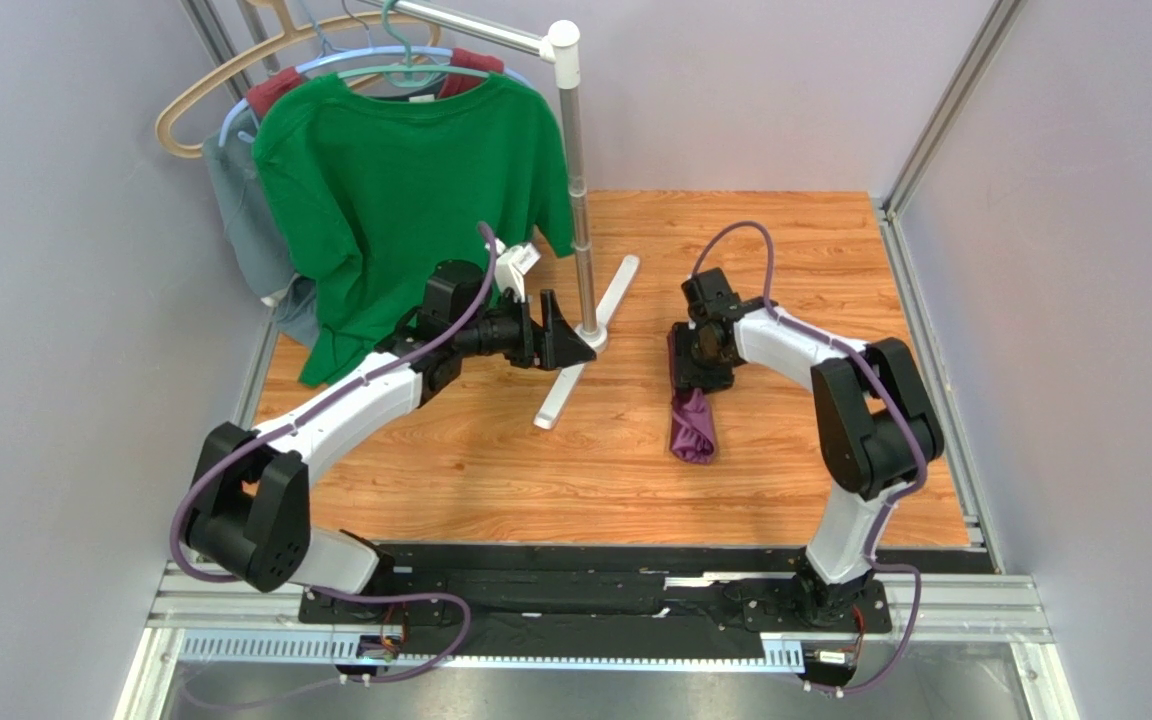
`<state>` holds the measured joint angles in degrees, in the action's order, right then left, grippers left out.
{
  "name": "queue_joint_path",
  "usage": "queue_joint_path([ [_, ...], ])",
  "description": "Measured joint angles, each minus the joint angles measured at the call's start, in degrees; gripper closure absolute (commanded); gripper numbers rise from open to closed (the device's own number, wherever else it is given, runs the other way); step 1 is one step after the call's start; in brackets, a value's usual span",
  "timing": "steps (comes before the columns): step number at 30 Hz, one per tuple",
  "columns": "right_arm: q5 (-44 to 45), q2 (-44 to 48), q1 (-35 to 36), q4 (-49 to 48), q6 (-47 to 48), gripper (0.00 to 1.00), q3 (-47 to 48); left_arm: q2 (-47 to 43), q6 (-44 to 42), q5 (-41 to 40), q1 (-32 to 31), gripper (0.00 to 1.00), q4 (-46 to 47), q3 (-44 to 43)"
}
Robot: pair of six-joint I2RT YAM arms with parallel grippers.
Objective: Fold the napkin, place the utensils inside, and roll it up
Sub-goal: Roll the napkin with the utensil
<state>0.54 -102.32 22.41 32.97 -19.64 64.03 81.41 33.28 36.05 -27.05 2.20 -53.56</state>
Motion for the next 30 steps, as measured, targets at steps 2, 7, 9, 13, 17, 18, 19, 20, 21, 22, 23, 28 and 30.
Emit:
queue_joint_path([
  [2, -0.4, -2.4, -1.6, 0.8, 1.6, 0.55, 3.1, -1.0, -0.1, -0.5, 0.4, 0.15, -1.0, 0.0],
  [7, -0.9, -8.3, -5.0, 3.9, 5.9, 0.56, 11.4, -4.0, -0.4, -1.2, 1.4, 0.15, -4.6, 0.0],
  [9, -1.0, -9.9, -6.2, 4.6, 7.6, 0.56, 13.7, -5.7, -0.6, -1.6, 2.0, 0.15, -5.9, 0.0],
  [13, -0.9, -11.5, -9.0, 5.0, 9.9, 0.56, 15.9, -10.4, -1.5, -2.4, 4.0, 0.14, -9.4, 0.1],
  [17, -0.6, -12.2, -12.1, 5.2, 11.7, 0.58, 17.0, -15.2, -3.1, -3.8, 7.0, 0.14, -13.5, 0.0],
  [18, -0.6, -12.3, -13.0, 5.3, 12.0, 0.58, 17.2, -16.6, -3.7, -4.2, 8.1, 0.14, -15.1, 0.0],
  [19, -0.4, -12.5, -14.0, 5.6, 12.3, 0.57, 17.6, -17.8, -4.3, -4.5, 9.5, 0.14, -16.6, 0.0],
  [20, -0.3, -12.7, -14.8, 5.8, 12.5, 0.56, 17.9, -19.0, -4.9, -4.9, 11.0, 0.14, -17.9, 0.0],
  [21, -0.2, -12.8, -15.6, 5.9, 12.7, 0.55, 18.2, -20.4, -5.5, -5.3, 12.8, 0.14, -19.5, 0.0],
  [22, -0.1, -12.8, -16.2, 5.9, 12.8, 0.53, 18.3, -21.3, -6.0, -5.6, 14.1, 0.14, -20.5, 0.0],
  [23, 0.1, -12.9, -16.7, 6.1, 13.0, 0.52, 18.4, -22.5, -6.7, -6.3, 15.4, 0.14, -21.8, 0.0],
  [28, 0.3, -12.9, -17.4, 6.2, 13.5, 0.35, 18.4, -26.5, -9.9, -8.8, 18.5, 0.13, -26.8, 0.0],
  [30, 0.3, -12.9, -17.4, 6.2, 13.7, 0.30, 18.4, -27.1, -10.8, -9.3, 18.6, 0.13, -28.1, 0.0],
])
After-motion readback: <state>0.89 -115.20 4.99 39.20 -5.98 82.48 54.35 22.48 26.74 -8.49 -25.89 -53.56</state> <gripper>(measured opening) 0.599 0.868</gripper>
